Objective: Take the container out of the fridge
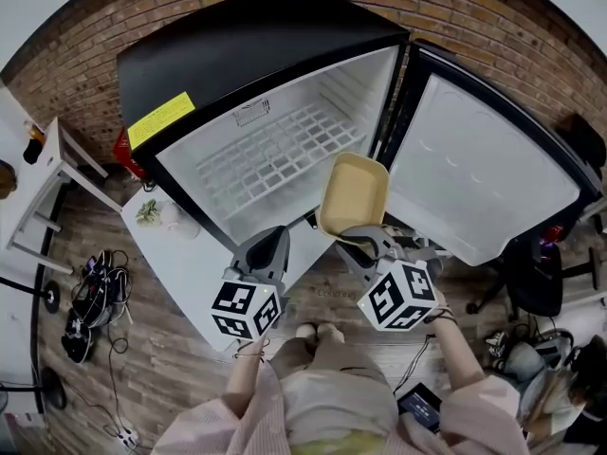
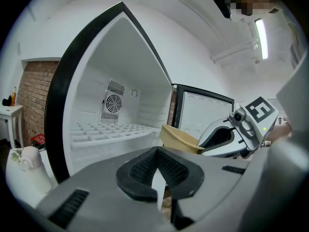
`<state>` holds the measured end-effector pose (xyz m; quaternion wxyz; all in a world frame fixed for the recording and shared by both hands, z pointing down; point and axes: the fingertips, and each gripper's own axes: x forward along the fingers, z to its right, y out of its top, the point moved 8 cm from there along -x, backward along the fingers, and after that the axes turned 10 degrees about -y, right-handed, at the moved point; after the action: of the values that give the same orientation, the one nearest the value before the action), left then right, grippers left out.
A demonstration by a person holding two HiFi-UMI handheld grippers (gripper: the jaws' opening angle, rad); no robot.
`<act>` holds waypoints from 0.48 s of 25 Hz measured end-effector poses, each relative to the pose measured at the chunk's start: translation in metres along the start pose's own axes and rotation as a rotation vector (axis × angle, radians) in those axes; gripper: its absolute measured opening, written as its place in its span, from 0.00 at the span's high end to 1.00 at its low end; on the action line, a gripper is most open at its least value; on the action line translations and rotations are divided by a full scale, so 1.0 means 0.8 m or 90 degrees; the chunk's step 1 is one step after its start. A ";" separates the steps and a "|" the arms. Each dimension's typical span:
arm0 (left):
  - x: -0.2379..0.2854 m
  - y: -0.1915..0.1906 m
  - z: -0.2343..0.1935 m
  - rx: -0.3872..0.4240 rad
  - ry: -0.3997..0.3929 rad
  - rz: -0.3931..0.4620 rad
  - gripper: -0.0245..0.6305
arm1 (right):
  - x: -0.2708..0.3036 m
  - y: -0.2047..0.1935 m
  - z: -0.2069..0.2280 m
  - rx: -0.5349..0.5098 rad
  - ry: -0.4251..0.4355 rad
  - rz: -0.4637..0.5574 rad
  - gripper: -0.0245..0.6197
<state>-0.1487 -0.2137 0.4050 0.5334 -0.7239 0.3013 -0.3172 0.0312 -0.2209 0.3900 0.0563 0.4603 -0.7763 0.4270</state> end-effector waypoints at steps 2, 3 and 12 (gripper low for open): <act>0.000 -0.005 0.004 -0.002 0.004 -0.001 0.97 | -0.001 -0.005 -0.008 0.010 0.019 0.000 0.92; 0.000 -0.008 0.006 -0.004 0.004 -0.003 0.97 | -0.002 -0.008 -0.013 0.015 0.027 0.000 0.92; -0.004 -0.028 0.015 -0.014 0.018 -0.019 0.97 | 0.005 -0.024 -0.032 0.057 0.074 0.000 0.92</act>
<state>-0.1389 -0.1985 0.4238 0.5166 -0.7295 0.3013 -0.3318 0.0359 -0.2092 0.4193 0.0808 0.4365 -0.7521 0.4871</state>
